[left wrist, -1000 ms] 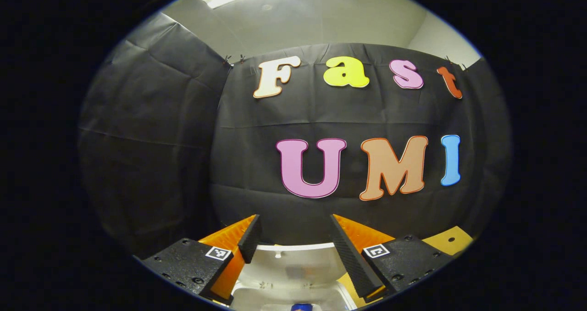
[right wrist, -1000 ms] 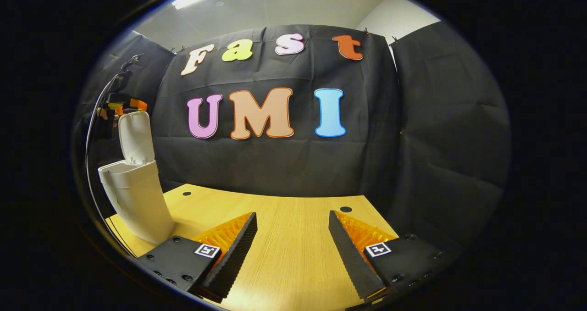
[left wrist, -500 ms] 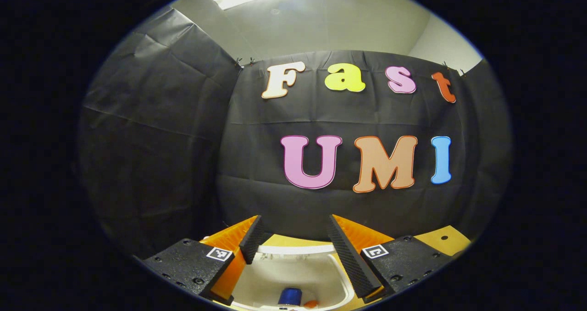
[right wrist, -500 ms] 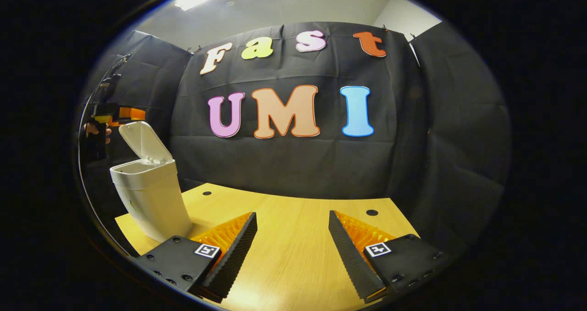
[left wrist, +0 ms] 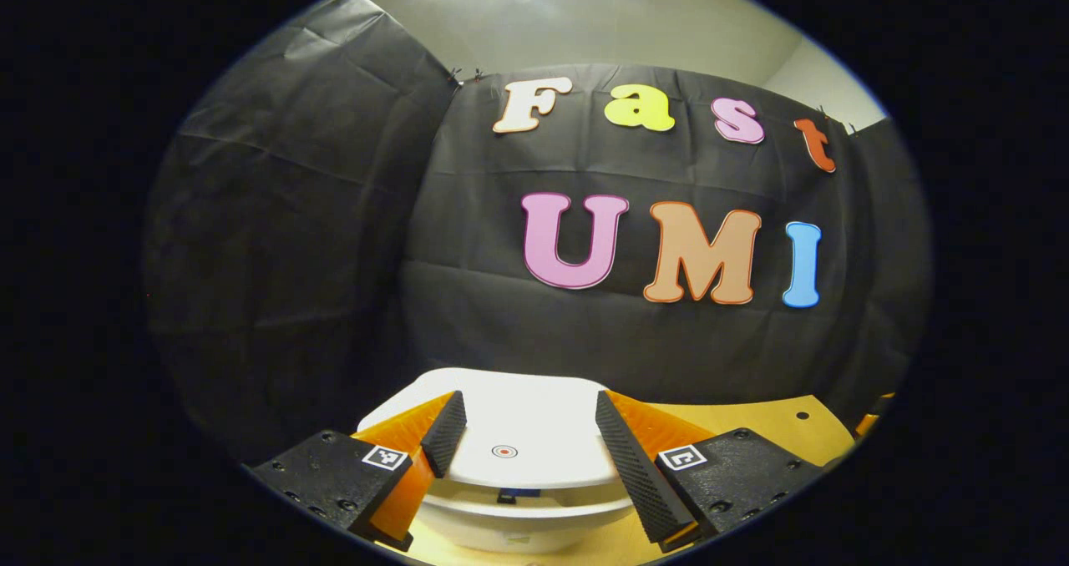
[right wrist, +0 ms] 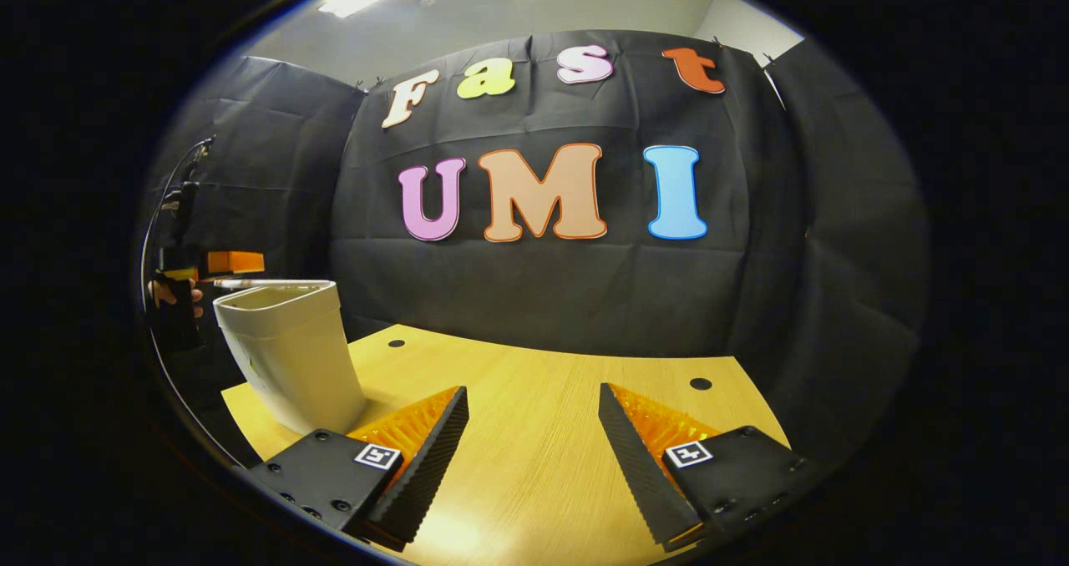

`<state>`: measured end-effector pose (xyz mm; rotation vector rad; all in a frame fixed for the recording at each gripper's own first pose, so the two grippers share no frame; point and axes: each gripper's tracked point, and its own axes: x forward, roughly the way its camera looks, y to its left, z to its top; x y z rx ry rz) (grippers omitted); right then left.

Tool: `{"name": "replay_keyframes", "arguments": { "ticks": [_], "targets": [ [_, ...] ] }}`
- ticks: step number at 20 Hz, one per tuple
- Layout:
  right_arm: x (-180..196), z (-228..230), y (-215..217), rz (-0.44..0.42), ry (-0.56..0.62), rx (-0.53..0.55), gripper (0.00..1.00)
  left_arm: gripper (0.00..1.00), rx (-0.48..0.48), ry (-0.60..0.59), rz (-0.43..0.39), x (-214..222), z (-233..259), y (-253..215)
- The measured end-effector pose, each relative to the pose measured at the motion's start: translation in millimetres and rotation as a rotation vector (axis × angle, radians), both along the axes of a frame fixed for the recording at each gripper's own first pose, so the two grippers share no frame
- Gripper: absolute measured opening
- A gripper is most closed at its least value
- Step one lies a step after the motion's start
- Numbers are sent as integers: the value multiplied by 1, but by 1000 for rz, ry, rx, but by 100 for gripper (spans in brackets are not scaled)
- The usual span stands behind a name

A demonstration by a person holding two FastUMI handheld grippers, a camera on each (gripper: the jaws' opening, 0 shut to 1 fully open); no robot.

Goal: Press the lid of the desktop garbage bin to open it, pick up the crumpled paper on the desktop and throw it into the bin, then pick up the pop can on the desktop and drop it into the bin, and finally close the garbage bin lid.

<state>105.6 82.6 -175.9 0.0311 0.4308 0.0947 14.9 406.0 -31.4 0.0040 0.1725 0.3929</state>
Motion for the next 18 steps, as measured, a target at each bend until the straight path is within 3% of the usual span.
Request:
{"name": "replay_keyframes", "arguments": {
  "ticks": [4, 7, 8, 12, 14, 16, 18],
  "targets": [
    [1, -3, -1, 7, 14, -8, 99, 90, 21, 14, 7, -6, -12, -1],
    [-3, -7, -3, 12, 22, -17, 99, 88, 105, 59, 0, -6, -22, -5],
    [-4, -9, -2, 12, 25, -16, 99, 92, 130, 58, -13, -5, -19, -8],
    [-10, -31, 1, 13, 82, 5, 99, 92, 113, 128, -38, -8, -34, -7],
    [-16, -38, 12, 28, 110, 23, 99, 93, 95, 114, -39, -13, -35, -6],
    [-14, -29, 21, 52, 86, 5, 99, 94, 121, 25, -63, -13, -22, -12],
    [-7, -14, 28, 67, 55, 8, 99, 89, 145, 23, -65, -6, -18, -11]
  ]
}}
